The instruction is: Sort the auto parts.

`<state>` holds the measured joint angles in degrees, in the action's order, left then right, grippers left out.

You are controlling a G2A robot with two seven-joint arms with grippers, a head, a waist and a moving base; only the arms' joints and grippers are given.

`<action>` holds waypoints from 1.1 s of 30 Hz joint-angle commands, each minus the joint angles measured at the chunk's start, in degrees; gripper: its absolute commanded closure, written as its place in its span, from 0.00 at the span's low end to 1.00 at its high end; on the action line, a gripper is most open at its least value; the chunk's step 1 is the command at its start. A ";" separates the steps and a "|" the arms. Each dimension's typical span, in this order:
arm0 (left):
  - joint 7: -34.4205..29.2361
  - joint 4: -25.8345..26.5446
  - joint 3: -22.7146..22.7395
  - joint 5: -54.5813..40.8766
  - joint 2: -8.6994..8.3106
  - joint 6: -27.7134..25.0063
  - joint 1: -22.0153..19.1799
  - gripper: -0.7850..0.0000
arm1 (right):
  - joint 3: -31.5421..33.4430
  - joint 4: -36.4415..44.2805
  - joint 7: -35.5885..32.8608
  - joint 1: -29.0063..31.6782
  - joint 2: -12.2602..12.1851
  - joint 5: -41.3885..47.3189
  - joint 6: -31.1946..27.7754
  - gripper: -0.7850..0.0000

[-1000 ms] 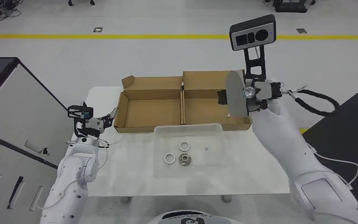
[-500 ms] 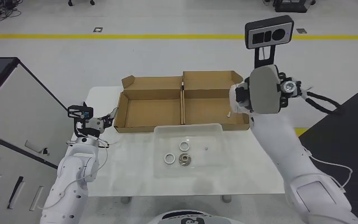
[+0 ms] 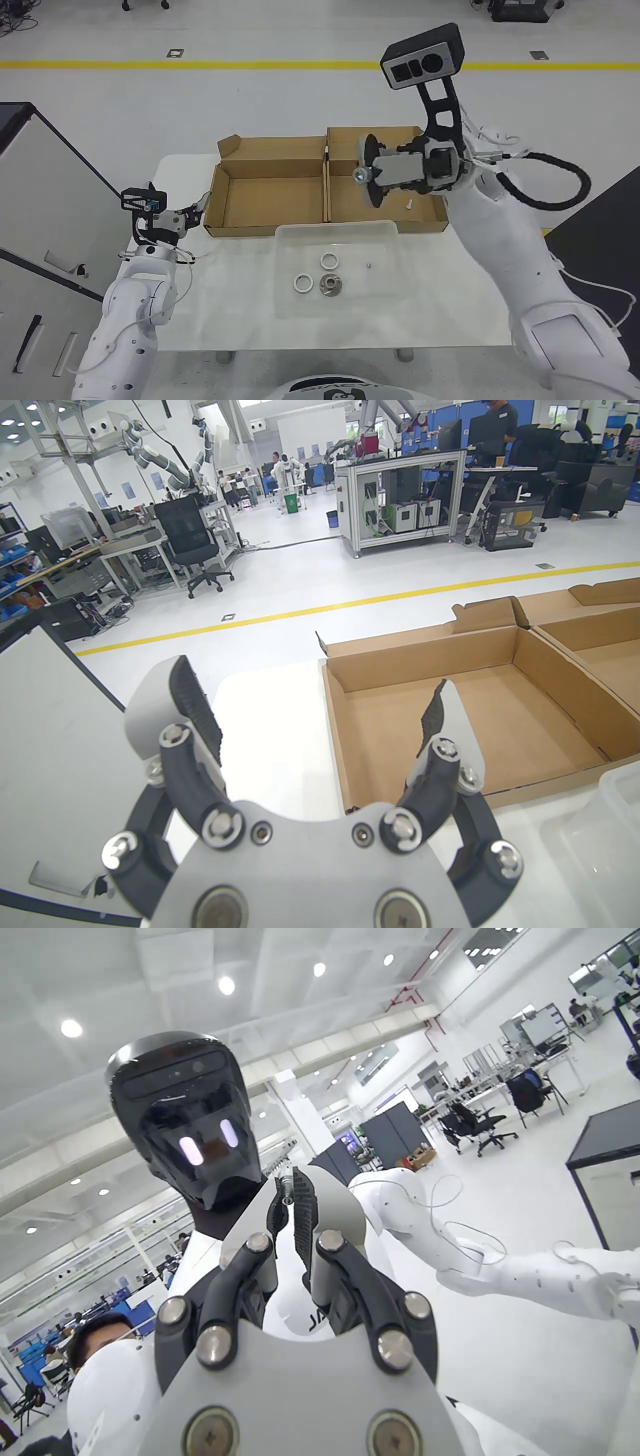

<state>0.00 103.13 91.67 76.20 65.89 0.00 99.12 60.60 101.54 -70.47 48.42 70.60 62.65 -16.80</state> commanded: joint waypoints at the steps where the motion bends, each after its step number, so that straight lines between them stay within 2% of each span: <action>1: 0.00 0.00 0.00 0.00 0.00 0.00 0.00 0.00 | -0.09 0.28 0.08 0.34 0.21 1.34 -0.32 1.00; 14: 0.00 0.00 0.00 0.00 0.00 0.00 0.00 0.00 | -0.06 -0.01 -5.13 2.74 2.21 16.64 -3.59 1.00; 20: 0.00 0.00 0.00 0.00 0.00 0.00 0.00 0.00 | 0.15 -0.41 -5.79 3.16 2.95 18.59 -3.47 1.00; 33: 0.00 0.00 0.00 0.00 0.00 0.00 0.00 0.00 | 0.15 -0.41 -5.79 3.16 2.95 18.59 -3.47 1.00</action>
<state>0.00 103.13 91.67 76.20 65.89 0.00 99.12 60.75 101.13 -76.26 51.57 73.54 81.24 -20.27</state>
